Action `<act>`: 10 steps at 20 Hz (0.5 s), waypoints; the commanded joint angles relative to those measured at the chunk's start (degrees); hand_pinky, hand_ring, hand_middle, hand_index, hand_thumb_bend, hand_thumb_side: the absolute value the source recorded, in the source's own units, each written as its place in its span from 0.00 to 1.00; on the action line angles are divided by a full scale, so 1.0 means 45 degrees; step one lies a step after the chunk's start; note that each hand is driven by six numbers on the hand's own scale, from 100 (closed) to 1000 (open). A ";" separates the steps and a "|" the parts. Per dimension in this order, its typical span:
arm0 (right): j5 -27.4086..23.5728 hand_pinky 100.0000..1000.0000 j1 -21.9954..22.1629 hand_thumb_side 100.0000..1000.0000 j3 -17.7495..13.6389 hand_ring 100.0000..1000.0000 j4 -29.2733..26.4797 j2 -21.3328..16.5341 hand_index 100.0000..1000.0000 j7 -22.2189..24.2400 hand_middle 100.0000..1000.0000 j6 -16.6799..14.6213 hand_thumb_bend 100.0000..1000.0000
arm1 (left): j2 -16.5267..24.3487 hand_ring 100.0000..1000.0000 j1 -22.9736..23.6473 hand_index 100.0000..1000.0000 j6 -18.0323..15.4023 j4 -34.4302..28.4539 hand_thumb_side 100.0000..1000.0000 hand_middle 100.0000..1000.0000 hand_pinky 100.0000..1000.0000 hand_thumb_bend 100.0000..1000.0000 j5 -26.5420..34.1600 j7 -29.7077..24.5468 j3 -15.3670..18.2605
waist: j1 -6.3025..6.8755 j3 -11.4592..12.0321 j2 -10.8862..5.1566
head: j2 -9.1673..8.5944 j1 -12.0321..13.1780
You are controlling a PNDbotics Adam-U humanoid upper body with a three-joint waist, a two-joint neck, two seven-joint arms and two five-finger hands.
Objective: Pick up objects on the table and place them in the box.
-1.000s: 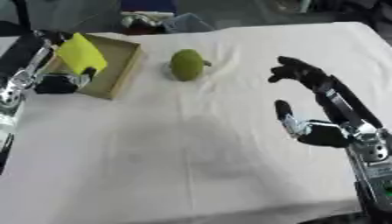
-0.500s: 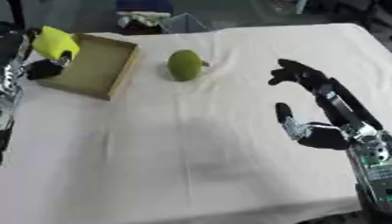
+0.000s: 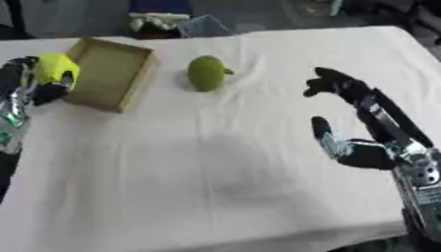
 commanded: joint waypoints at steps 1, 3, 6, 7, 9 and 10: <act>-0.0077 0.86 -0.0102 0.27 -0.0007 0.86 -0.0102 -0.0089 0.97 0.0035 0.67 -0.0027 0.00 | 0.0257 0.90 -0.0136 0.89 -0.0164 -0.0243 0.66 0.80 0.73 0.31 0.0222 0.0400 0.0076 | 0.0028 -0.0014 -0.0152 | 0.0064 0.0035; -0.0073 0.86 -0.0104 0.27 -0.0015 0.86 -0.0102 -0.0095 0.97 0.0035 0.67 -0.0025 0.00 | 0.0345 0.91 -0.0018 0.90 -0.0293 -0.0679 0.68 0.83 0.74 0.34 0.0245 0.0455 0.0028 | 0.0040 -0.0001 -0.0139 | 0.0064 0.0027; -0.0059 0.86 -0.0108 0.27 -0.0033 0.86 -0.0103 -0.0106 0.97 0.0027 0.67 -0.0015 0.00 | 0.0593 0.92 0.0200 0.91 -0.0543 -0.1789 0.68 0.85 0.76 0.35 0.0378 0.0242 0.0012 | 0.0070 0.0023 -0.0122 | 0.0064 0.0002; -0.0052 0.86 -0.0107 0.27 -0.0040 0.86 -0.0102 -0.0110 0.97 0.0021 0.67 -0.0010 0.00 | 0.0703 0.93 0.0302 0.91 -0.0608 -0.2275 0.68 0.86 0.77 0.36 0.0374 0.0152 -0.0005 | 0.0078 0.0032 -0.0117 | 0.0064 -0.0008; -0.0036 0.86 -0.0109 0.27 -0.0049 0.86 -0.0100 -0.0115 0.97 0.0013 0.67 -0.0004 0.00 | 0.0907 0.94 0.0527 0.91 -0.0697 -0.3285 0.67 0.89 0.78 0.37 0.0370 -0.0069 -0.0026 | 0.0087 0.0049 -0.0113 | 0.0064 -0.0022; -0.0025 0.86 -0.0113 0.27 -0.0054 0.86 -0.0101 -0.0115 0.97 0.0009 0.67 -0.0007 0.00 | 0.0988 0.95 0.0635 0.91 -0.0703 -0.3720 0.67 0.90 0.79 0.38 0.0386 -0.0200 -0.0021 | 0.0087 0.0055 -0.0114 | 0.0064 -0.0018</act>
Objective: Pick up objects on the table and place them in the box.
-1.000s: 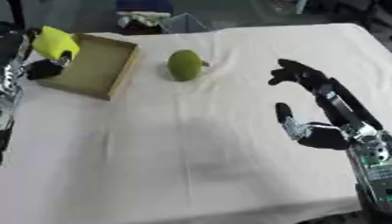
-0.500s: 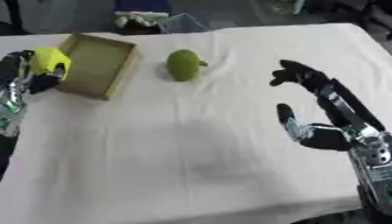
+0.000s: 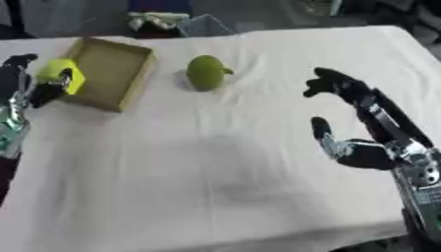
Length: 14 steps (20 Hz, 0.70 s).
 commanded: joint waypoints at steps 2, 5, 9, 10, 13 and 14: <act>-0.0002 0.86 -0.0135 0.26 -0.0065 0.86 -0.0096 -0.0119 0.97 -0.0021 0.67 0.0001 0.00 | 0.0837 0.95 0.0212 0.91 -0.0126 -0.2140 0.66 0.91 0.79 0.38 0.0213 -0.0493 0.0021 | 0.0016 0.0044 -0.0172 | 0.0064 -0.0016; 0.0067 0.86 -0.0371 0.26 -0.0108 0.86 -0.0035 -0.0216 0.97 -0.0123 0.67 0.0016 0.00 | 0.1009 0.93 0.0693 0.90 -0.0143 -0.3697 0.63 0.85 0.75 0.35 0.0754 -0.0608 0.0128 | -0.0012 0.0114 -0.0183 | 0.0064 -0.0045; 0.0030 0.86 -0.1401 0.26 -0.0092 0.85 0.0300 -0.0537 0.97 -0.0347 0.68 0.0017 0.00 | 0.0956 0.92 0.1745 0.89 -0.0185 -0.6128 0.61 0.81 0.72 0.32 0.2131 -0.0578 0.0145 | -0.0051 0.0275 -0.0200 | 0.0064 -0.0080; -0.0028 0.86 -0.1731 0.27 -0.0072 0.85 0.0496 -0.0635 0.97 -0.0398 0.68 0.0040 0.00 | 0.0916 0.92 0.2025 0.89 -0.0227 -0.6740 0.60 0.80 0.71 0.32 0.2467 -0.0556 0.0123 | -0.0053 0.0330 -0.0206 | 0.0064 -0.0109; -0.0265 0.86 -0.2241 0.27 -0.0032 0.85 0.0978 -0.0798 0.97 -0.0473 0.68 0.0032 0.00 | 0.0865 0.92 0.2468 0.89 -0.0170 -0.7750 0.60 0.80 0.71 0.32 0.3026 -0.0521 0.0066 | -0.0049 0.0401 -0.0213 | 0.0064 -0.0140; -0.0326 0.86 -0.2543 0.24 0.0039 0.85 0.1192 -0.0913 0.97 -0.0437 0.68 0.0070 0.00 | 0.0739 0.94 0.2613 0.89 -0.0354 -0.8065 0.66 0.81 0.70 0.21 0.3266 -0.0574 -0.0093 | -0.0058 0.0446 -0.0220 | 0.0064 -0.0134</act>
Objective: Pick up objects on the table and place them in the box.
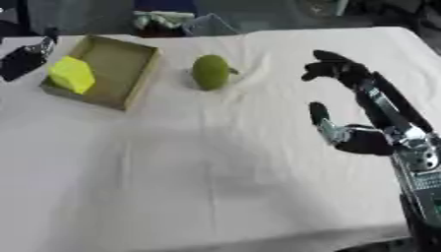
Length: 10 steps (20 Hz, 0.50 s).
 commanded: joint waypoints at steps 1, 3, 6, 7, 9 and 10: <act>-0.0359 0.86 -0.1184 0.22 0.0189 0.85 0.0863 -0.0675 0.97 0.0023 0.68 0.0192 0.00 | -0.0018 0.94 0.0382 0.89 -0.0769 -0.1542 0.67 0.80 0.70 0.20 0.1176 -0.0166 -0.0380 | 0.0018 0.0136 -0.0218 | 0.0063 -0.0042; -0.0594 0.85 -0.2256 0.22 0.0369 0.84 0.2003 -0.0982 0.97 0.0107 0.68 0.0246 0.00 | -0.0242 0.94 0.0984 0.89 -0.1575 -0.2393 0.67 0.80 0.69 0.20 0.2345 -0.0397 -0.0600 | 0.0016 0.0251 -0.0209 | 0.0063 -0.0053; -0.0613 0.85 -0.3400 0.19 0.0548 0.84 0.3301 -0.1181 0.98 0.0167 0.69 0.0082 0.00 | -0.0478 0.94 0.1539 0.89 -0.2297 -0.3343 0.67 0.80 0.68 0.19 0.3272 -0.0815 -0.0768 | 0.0029 0.0366 -0.0186 | 0.0063 -0.0118; -0.0534 0.85 -0.3719 0.18 0.0608 0.84 0.3677 -0.1204 0.98 0.0180 0.70 0.0005 0.00 | -0.0551 0.94 0.1685 0.89 -0.2465 -0.3610 0.67 0.79 0.68 0.19 0.3476 -0.0958 -0.0807 | 0.0037 0.0400 -0.0179 | 0.0063 -0.0142; -0.0285 0.85 -0.4353 0.16 0.0739 0.84 0.4432 -0.1183 0.98 0.0219 0.72 -0.0167 0.00 | -0.0716 0.94 0.1947 0.89 -0.2678 -0.4072 0.67 0.79 0.68 0.19 0.3760 -0.1253 -0.0872 | 0.0054 0.0471 -0.0168 | 0.0063 -0.0205; -0.0090 0.85 -0.4684 0.16 0.0807 0.84 0.4840 -0.1134 0.98 0.0245 0.72 -0.0254 0.00 | -0.0810 0.94 0.2066 0.89 -0.2740 -0.4283 0.67 0.79 0.68 0.19 0.3863 -0.1405 -0.0910 | 0.0063 0.0502 -0.0163 | 0.0063 -0.0240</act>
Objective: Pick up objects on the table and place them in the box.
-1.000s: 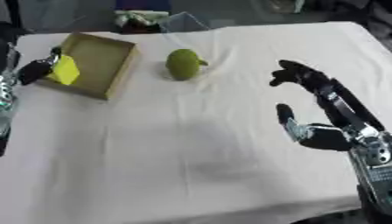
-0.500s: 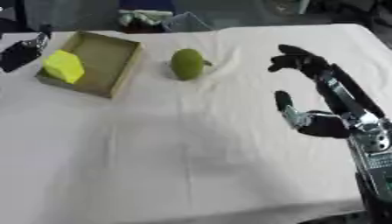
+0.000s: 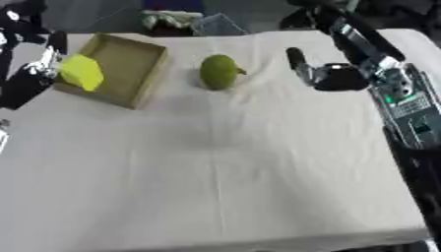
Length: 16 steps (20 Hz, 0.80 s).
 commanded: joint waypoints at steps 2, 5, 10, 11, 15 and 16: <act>0.0565 0.85 -0.0938 0.16 0.0134 0.84 0.1242 -0.0181 0.98 -0.0024 0.72 -0.0436 0.00 | -0.0050 0.94 0.0142 0.89 -0.0265 -0.0980 0.67 0.79 0.68 0.19 0.0502 -0.0504 -0.0030 | 0.0056 0.0062 -0.0157 | 0.0063 -0.0121; 0.0743 0.85 -0.1038 0.16 0.0144 0.84 0.1541 -0.0142 0.98 -0.0140 0.72 -0.0666 0.00 | -0.0067 0.94 0.0179 0.89 -0.0215 -0.1101 0.67 0.79 0.68 0.19 0.0571 -0.0614 -0.0008 | 0.0059 0.0068 -0.0156 | 0.0063 -0.0127; 0.1197 0.86 -0.1682 0.15 0.0413 0.86 0.2263 0.0420 0.99 0.0181 0.79 -0.0373 0.00 | -0.0663 0.93 0.0428 0.89 -0.0408 -0.1630 0.69 0.78 0.66 0.17 0.0877 -0.0793 -0.0191 | 0.0080 0.0383 -0.0125 | -0.0023 -0.0467; 0.1398 0.86 -0.2007 0.17 0.0362 0.86 0.2590 0.0673 0.99 0.0380 0.81 -0.0175 0.00 | -0.0875 0.93 0.0465 0.89 -0.0415 -0.1760 0.69 0.78 0.65 0.16 0.0935 -0.0888 -0.0217 | 0.0092 0.0467 -0.0091 | -0.0068 -0.0528; 0.2276 0.86 -0.3212 0.18 -0.0312 0.86 0.4016 0.1534 1.00 0.1255 0.82 0.0699 0.00 | -0.1424 0.93 0.0439 0.89 -0.0327 -0.2082 0.70 0.78 0.64 0.16 0.1175 -0.1056 -0.0218 | 0.0128 0.0775 0.0093 | -0.0257 -0.0718; 0.2495 0.86 -0.3435 0.19 -0.0487 0.86 0.4373 0.1705 1.00 0.1470 0.82 0.0919 0.00 | -0.1498 0.93 0.0431 0.89 -0.0310 -0.2138 0.70 0.78 0.64 0.16 0.1210 -0.1093 -0.0226 | 0.0137 0.0846 0.0120 | -0.0277 -0.0766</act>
